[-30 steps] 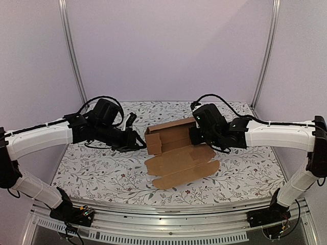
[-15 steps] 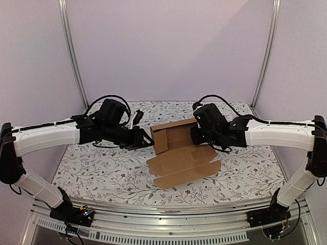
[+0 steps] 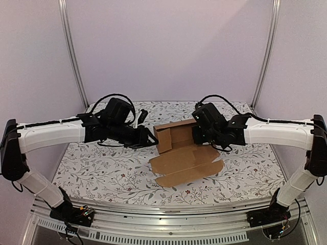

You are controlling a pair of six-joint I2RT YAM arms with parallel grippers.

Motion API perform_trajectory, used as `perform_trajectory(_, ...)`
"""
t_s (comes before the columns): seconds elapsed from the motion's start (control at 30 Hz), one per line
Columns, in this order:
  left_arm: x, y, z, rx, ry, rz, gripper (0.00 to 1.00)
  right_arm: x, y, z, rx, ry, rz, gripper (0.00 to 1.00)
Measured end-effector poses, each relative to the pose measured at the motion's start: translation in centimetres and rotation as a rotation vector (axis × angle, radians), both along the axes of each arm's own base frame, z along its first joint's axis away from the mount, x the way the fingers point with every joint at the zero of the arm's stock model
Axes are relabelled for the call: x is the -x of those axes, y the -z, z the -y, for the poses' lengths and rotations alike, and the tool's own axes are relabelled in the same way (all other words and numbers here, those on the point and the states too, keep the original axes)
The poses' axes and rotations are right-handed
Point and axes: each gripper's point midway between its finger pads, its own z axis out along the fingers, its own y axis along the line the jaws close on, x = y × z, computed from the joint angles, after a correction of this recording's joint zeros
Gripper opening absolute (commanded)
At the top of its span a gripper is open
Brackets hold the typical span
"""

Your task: Fold the paper box

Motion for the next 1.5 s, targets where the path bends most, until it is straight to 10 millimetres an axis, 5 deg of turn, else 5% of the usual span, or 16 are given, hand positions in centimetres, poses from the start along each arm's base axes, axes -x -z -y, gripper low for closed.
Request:
perform_trajectory(0.87,1.2,-0.4,1.6,-0.002,0.051,0.038,0.36,0.1,1.6,0.6,0.036,0.05,-0.042,0.0)
perform_trajectory(1.5,-0.2,-0.6,0.4,-0.102,-0.01,0.105,0.36,0.5,1.8,-0.1,0.003,0.023,-0.072,0.0)
